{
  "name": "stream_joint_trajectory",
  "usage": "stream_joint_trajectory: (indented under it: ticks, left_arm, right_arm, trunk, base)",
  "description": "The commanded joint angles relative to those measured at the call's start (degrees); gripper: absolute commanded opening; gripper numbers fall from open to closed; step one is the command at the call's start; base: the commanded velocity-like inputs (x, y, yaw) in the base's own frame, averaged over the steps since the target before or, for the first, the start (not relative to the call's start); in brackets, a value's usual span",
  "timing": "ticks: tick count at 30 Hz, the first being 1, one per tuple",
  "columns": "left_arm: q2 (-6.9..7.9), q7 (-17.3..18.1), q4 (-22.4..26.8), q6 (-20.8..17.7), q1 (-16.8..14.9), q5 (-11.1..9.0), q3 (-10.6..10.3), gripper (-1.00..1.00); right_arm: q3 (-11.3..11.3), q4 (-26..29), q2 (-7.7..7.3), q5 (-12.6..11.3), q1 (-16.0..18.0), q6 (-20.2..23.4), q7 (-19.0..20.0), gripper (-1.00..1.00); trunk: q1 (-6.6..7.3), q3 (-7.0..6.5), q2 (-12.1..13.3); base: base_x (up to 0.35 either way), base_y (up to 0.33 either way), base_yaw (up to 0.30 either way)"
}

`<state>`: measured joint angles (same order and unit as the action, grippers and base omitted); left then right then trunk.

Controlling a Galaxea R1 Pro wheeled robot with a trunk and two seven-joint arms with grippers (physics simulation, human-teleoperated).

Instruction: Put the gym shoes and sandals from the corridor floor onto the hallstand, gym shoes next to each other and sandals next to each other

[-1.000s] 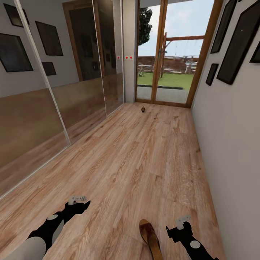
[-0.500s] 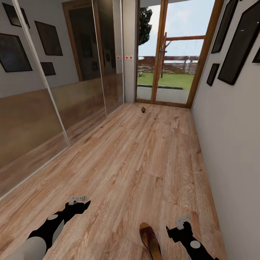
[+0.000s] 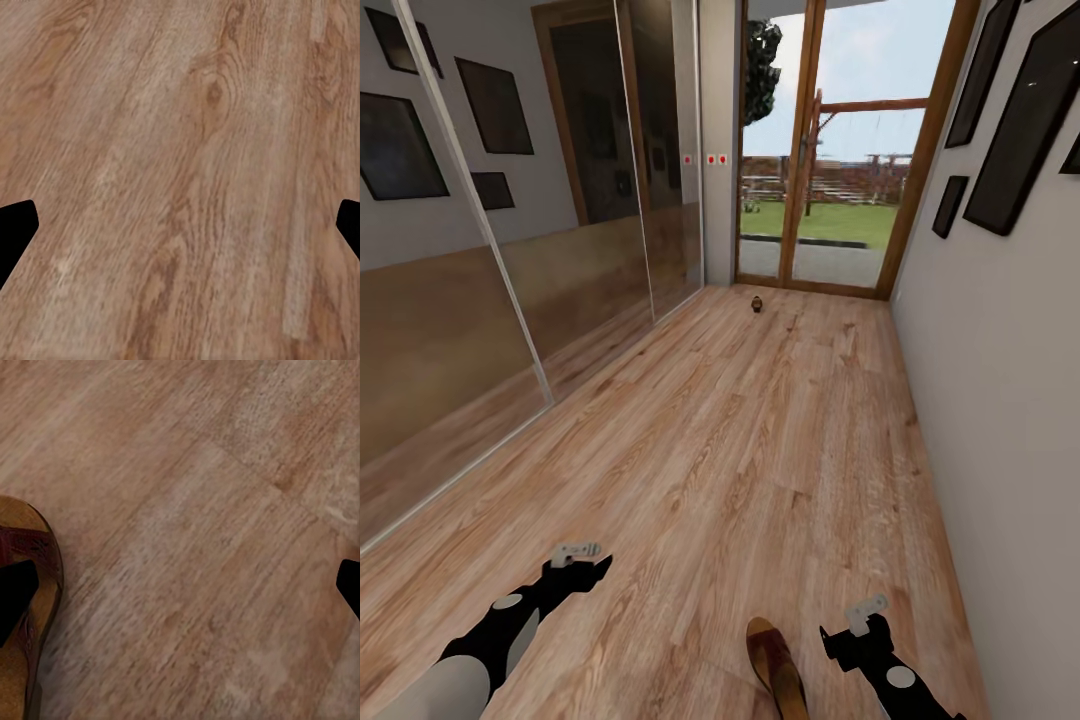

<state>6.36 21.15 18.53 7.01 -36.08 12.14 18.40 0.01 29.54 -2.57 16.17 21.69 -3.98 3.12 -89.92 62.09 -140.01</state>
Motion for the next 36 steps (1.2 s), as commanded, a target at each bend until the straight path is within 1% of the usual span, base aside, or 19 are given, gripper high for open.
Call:
stream_joint_trajectory:
  ticks: [1, 6, 14, 22, 31, 36]
  left_arm:
    - [-0.07, 0.3, -0.05, 0.28, -0.05, 0.61, 0.48, 1.0]
    - [-0.21, 0.29, -0.04, 0.3, -0.05, 0.63, 0.47, 1.0]
    - [-0.71, 0.32, 0.01, 0.29, -0.05, 0.77, 0.33, 1.0]
    - [-0.83, 0.35, 0.01, 0.28, -0.05, 0.78, 0.24, 1.0]
    - [-0.83, 0.44, 0.01, 0.23, -0.05, 0.78, 0.23, 1.0]
    - [-0.83, 1.25, 0.01, 0.03, -0.08, 0.78, 0.12, 1.0]
  right_arm:
    - [-0.01, -0.01, -0.01, 0.26, 0.02, -0.15, 0.14, 1.0]
    - [-0.01, -0.01, 0.0, 0.26, 0.02, -0.2, 0.14, 1.0]
    - [-0.01, -0.01, 0.0, 0.26, 0.02, -0.15, 0.07, 1.0]
    - [-0.11, -0.01, 0.02, 0.26, 0.02, -0.15, 0.03, 1.0]
    - [-0.12, -0.01, 0.02, 0.26, 0.02, -0.15, -0.02, 1.0]
    - [-0.12, -0.01, 0.02, 0.26, 0.02, -0.15, 0.0, 1.0]
  trunk:
    - [0.0, 0.05, -0.02]
    - [0.0, 0.05, -0.02]
    - [0.0, 0.05, -0.02]
    - [-1.76, 1.49, -3.23]
    - [-1.99, 4.0, -3.35]
    - [-2.12, 5.53, -3.41]
  base:
    - [0.131, 0.0, 0.0]
    - [0.163, 0.0, 0.0]
    - [0.023, 0.0, 0.0]
    - [0.0, 0.0, 0.0]
    - [0.0, 0.0, 0.0]
    - [0.0, 0.0, 0.0]
